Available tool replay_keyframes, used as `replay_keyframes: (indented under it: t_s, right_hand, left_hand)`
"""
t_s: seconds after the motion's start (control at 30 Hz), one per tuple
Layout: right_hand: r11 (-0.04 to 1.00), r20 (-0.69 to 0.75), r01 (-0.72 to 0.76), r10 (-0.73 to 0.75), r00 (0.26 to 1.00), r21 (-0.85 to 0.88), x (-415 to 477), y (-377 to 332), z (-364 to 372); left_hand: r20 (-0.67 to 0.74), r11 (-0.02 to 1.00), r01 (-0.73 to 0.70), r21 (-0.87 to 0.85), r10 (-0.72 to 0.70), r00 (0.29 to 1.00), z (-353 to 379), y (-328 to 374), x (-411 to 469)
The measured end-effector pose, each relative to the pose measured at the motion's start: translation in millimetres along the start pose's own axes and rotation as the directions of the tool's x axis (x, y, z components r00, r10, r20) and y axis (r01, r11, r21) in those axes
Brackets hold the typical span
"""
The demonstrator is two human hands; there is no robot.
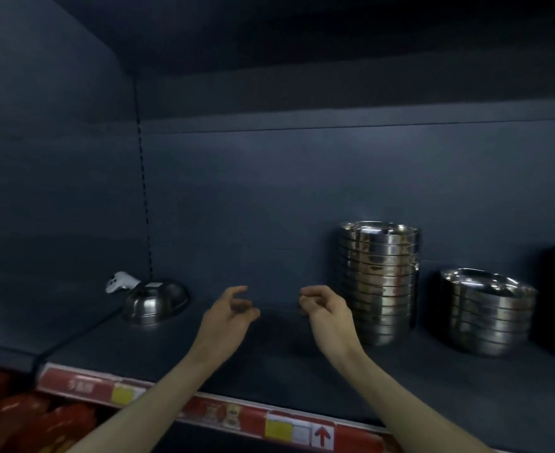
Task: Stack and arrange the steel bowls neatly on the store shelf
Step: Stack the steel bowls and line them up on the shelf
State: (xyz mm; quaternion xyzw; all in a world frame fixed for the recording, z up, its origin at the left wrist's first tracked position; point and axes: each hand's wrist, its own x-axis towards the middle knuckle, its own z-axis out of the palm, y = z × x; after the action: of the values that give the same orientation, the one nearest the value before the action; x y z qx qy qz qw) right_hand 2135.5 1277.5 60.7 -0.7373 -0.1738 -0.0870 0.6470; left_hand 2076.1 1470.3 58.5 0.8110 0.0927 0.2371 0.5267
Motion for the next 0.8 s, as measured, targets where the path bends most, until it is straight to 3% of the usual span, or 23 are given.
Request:
replay_keyframes:
  t_s: [0.27, 0.57, 0.7, 0.8]
  right_hand:
    - [0.995, 0.202, -0.066, 0.08, 0.976, -0.078, 15, 10, 103]
    - [0.989, 0.342, -0.11, 0.139, 0.929, -0.102, 45, 14, 203]
    - [0.977, 0.393, -0.201, 0.211, 0.895, -0.067, 62, 13, 231]
    - [0.962, 0.399, -0.266, 0.27, 0.876, -0.065, 74, 11, 248]
  left_hand:
    - [-0.192, 0.996, 0.093, -0.003, -0.091, 0.977, -79, -54, 18]
    - [-0.418, 0.97, 0.228, -0.085, -0.242, 0.876, -155, -113, 52]
    - [-0.457, 0.945, 0.235, -0.228, -0.317, 0.831, -182, -129, 80]
    - [-0.448, 0.951, 0.223, -0.216, -0.299, 0.842, -188, -133, 97]
